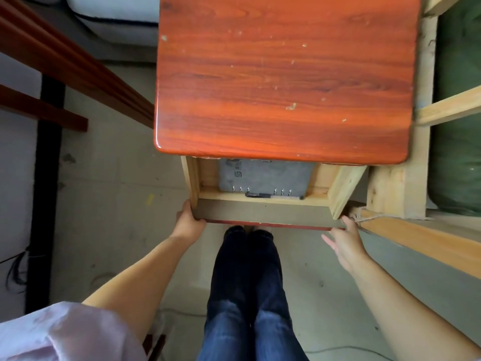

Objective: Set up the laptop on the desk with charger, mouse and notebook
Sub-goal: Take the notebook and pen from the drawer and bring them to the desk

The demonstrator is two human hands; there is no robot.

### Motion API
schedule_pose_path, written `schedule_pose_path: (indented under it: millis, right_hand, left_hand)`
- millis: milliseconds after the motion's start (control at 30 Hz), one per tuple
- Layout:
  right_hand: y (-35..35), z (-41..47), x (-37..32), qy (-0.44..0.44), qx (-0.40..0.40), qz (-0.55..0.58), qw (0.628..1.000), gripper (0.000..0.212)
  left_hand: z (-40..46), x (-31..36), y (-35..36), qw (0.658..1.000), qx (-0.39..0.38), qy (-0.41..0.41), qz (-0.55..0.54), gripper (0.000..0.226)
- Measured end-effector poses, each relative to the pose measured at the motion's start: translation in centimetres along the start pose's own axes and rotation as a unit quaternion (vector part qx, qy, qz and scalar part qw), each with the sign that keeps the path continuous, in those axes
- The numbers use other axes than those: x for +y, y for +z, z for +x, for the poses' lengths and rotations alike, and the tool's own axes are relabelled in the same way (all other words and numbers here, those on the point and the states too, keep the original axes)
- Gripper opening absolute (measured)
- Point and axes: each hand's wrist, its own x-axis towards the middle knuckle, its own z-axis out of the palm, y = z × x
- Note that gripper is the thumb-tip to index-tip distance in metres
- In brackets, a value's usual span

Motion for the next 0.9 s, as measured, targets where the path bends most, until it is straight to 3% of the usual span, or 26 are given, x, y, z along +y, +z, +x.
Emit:
schedule_pose_path:
  millis: [33, 100, 167, 200, 233, 333, 400, 467, 567, 733, 900]
  right_hand:
    - [0.5, -0.3, -0.5, 0.016, 0.014, -0.053, 0.998, 0.062]
    - [1.9, -1.6, -1.7, 0.020, 0.026, -0.230, 0.973, 0.053]
    - [3.5, -3.6, -3.1, -0.062, 0.008, -0.462, 0.885, 0.030]
    - [4.4, -4.3, -3.6, -0.128, 0.007, -0.546, 0.828, 0.024]
    - [5.5, -4.8, -3.9, -0.192, 0.001, -0.586, 0.787, 0.023]
    - [8.9, -4.5, -4.8, -0.330, -0.040, -0.586, 0.739, 0.032]
    - [10.5, -3.0, -5.1, -0.349, -0.075, -0.614, 0.703, 0.041]
    - [11.2, -1.2, -4.9, -0.352, -0.077, -0.646, 0.673, 0.038]
    - [11.4, 0.2, -4.1, -0.369, -0.078, -0.667, 0.643, 0.023]
    - [10.3, 0.6, -3.0, -0.412, -0.063, -0.667, 0.617, 0.033]
    - [10.3, 0.5, -2.7, -0.391, -0.081, -0.641, 0.655, 0.051]
  left_hand:
    - [-0.3, 0.5, 0.1, 1.000, 0.007, -0.021, -0.013, 0.060]
    - [-1.4, 1.6, 0.2, 0.994, 0.094, -0.048, -0.019, 0.060]
    - [-2.7, 3.0, 0.4, 0.976, 0.215, 0.011, -0.015, 0.043]
    - [-3.2, 3.9, 0.6, 0.970, 0.234, 0.056, -0.011, 0.036]
    - [-3.4, 4.7, 1.0, 0.971, 0.219, 0.094, -0.007, 0.031]
    - [-2.0, 7.5, 1.9, 0.984, 0.111, 0.135, -0.026, 0.036]
    - [0.0, 9.2, 1.9, 0.990, 0.070, 0.109, -0.064, 0.044]
    - [1.7, 10.1, 1.9, 0.990, 0.076, 0.084, -0.087, 0.046]
    - [2.6, 10.1, 2.3, 0.986, 0.099, 0.083, -0.103, 0.047]
    - [3.7, 10.2, 2.8, 0.982, 0.088, 0.015, -0.164, 0.055]
    - [4.3, 10.3, 1.9, 0.980, 0.044, 0.035, -0.190, 0.053]
